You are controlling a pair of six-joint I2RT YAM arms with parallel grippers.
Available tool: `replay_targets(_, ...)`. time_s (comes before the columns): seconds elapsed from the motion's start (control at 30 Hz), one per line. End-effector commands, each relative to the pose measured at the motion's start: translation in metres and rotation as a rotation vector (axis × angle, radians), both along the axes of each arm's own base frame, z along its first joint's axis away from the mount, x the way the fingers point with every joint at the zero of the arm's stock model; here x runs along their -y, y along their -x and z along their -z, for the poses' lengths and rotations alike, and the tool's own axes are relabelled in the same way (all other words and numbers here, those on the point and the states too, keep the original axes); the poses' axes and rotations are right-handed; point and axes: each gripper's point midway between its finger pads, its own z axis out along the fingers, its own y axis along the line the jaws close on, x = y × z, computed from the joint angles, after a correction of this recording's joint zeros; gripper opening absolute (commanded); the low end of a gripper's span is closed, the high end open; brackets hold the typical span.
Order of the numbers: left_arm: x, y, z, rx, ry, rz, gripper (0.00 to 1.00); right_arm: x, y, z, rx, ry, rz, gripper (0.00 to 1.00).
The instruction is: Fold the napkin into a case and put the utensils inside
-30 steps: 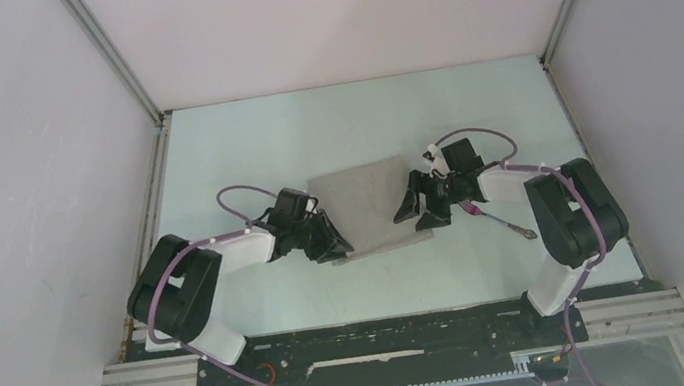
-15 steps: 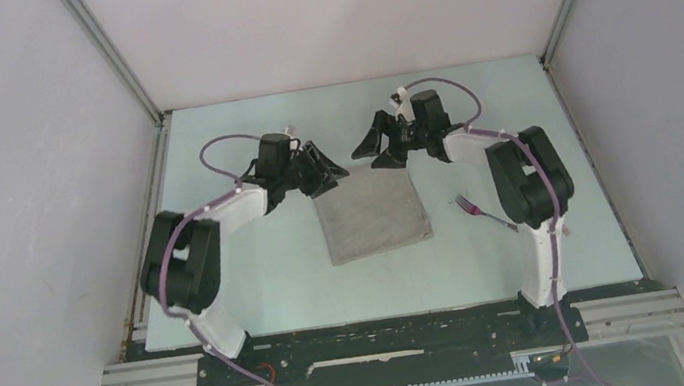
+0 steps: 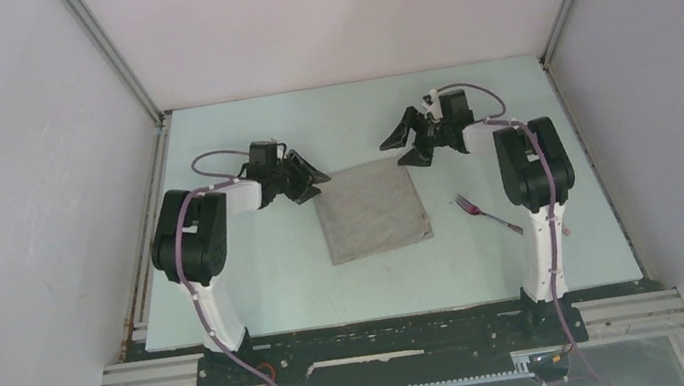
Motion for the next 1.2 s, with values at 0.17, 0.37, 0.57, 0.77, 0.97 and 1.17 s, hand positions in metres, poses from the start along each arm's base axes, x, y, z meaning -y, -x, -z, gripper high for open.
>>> replay_targets(0.17,0.026,-0.006,-0.074,0.136,0.079,0.111,0.58,-0.011,0.008,-0.074,0.132,-0.008,-0.064,0.92)
replay_targets(0.37,0.025,-0.011,-0.036,0.065,0.064,0.093,0.58,-0.051,-0.001,-0.068,0.136,-0.132,-0.111,0.92)
replay_targets(0.57,-0.003,-0.009,0.017,-0.029,-0.054,0.058,0.59,-0.035,-0.02,-0.019,0.074,-0.115,-0.056,0.92)
replay_targets(0.77,-0.008,0.004,-0.016,0.03,-0.169,0.131,0.6,0.007,-0.02,-0.001,0.044,-0.002,-0.021,0.93)
replay_targets(0.97,0.021,0.037,-0.097,0.173,-0.208,0.251,0.62,0.024,0.017,-0.051,0.082,0.252,-0.039,0.94)
replay_targets(1.17,0.077,0.093,-0.076,0.118,0.018,0.377,0.61,-0.024,0.092,-0.067,0.038,0.028,-0.172,0.95)
